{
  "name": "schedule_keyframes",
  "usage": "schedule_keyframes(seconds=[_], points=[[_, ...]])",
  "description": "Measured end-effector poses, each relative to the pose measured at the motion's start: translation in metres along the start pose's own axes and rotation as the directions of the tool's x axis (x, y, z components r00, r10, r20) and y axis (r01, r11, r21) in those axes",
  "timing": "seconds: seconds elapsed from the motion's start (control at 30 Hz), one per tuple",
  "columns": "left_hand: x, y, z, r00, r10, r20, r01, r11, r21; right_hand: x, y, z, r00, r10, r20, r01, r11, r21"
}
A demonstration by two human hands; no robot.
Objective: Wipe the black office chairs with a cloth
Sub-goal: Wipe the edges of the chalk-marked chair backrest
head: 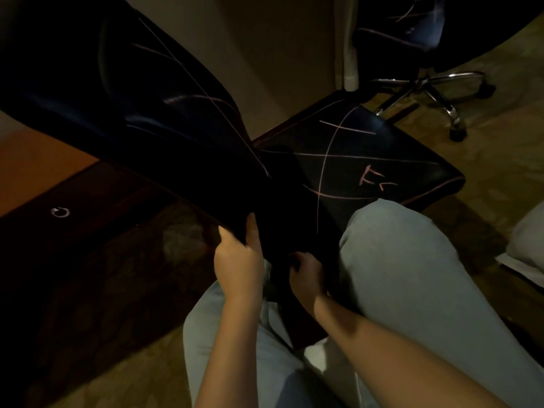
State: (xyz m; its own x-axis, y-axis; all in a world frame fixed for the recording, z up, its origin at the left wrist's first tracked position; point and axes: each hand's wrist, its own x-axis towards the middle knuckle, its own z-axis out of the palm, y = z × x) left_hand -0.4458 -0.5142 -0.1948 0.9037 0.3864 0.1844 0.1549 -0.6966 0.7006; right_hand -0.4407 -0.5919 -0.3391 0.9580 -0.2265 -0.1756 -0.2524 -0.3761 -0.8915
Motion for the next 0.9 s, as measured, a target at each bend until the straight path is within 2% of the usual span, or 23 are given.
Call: schedule_keyframes(seconds=[0.17, 0.3, 0.4, 0.5, 0.63, 0.7, 0.77, 0.8, 0.9], points=[[0.004, 0.011, -0.018, 0.984, -0.069, 0.167, 0.066, 0.998, 0.021, -0.002, -0.037, -0.028, 0.996, -0.086, 0.028, 0.084, 0.995, 0.058], [0.014, 0.024, -0.043, 0.962, -0.072, 0.265, 0.054, 0.996, 0.077, -0.007, -0.092, -0.066, 0.926, -0.374, 0.052, 0.369, 0.925, 0.085], [0.018, 0.038, -0.070, 0.986, 0.023, 0.167, -0.021, 1.000, -0.014, -0.015, -0.158, -0.094, 0.849, -0.528, -0.012, 0.524, 0.840, 0.143], [0.025, 0.052, -0.099, 0.991, 0.132, 0.012, -0.128, 0.976, -0.176, -0.024, -0.237, -0.120, 0.717, -0.672, -0.187, 0.697, 0.689, 0.197], [0.037, 0.079, -0.141, 0.968, 0.205, -0.144, -0.238, 0.934, -0.265, -0.027, -0.318, -0.141, 0.585, -0.725, -0.364, 0.811, 0.532, 0.244], [0.042, 0.091, -0.157, 0.960, 0.207, -0.188, -0.258, 0.913, -0.316, -0.027, -0.331, -0.131, 0.551, -0.779, -0.300, 0.834, 0.518, 0.190], [0.049, 0.100, -0.169, 0.962, 0.184, -0.202, -0.246, 0.907, -0.343, -0.024, -0.321, -0.112, 0.549, -0.820, -0.159, 0.835, 0.544, 0.076], [0.052, 0.104, -0.173, 0.964, 0.177, -0.201, -0.238, 0.911, -0.337, -0.023, -0.311, -0.104, 0.547, -0.826, -0.134, 0.834, 0.552, 0.004], [0.063, 0.107, -0.176, 0.963, 0.182, -0.201, -0.228, 0.944, -0.237, -0.015, -0.282, -0.100, 0.506, -0.831, -0.230, 0.825, 0.544, -0.151]])
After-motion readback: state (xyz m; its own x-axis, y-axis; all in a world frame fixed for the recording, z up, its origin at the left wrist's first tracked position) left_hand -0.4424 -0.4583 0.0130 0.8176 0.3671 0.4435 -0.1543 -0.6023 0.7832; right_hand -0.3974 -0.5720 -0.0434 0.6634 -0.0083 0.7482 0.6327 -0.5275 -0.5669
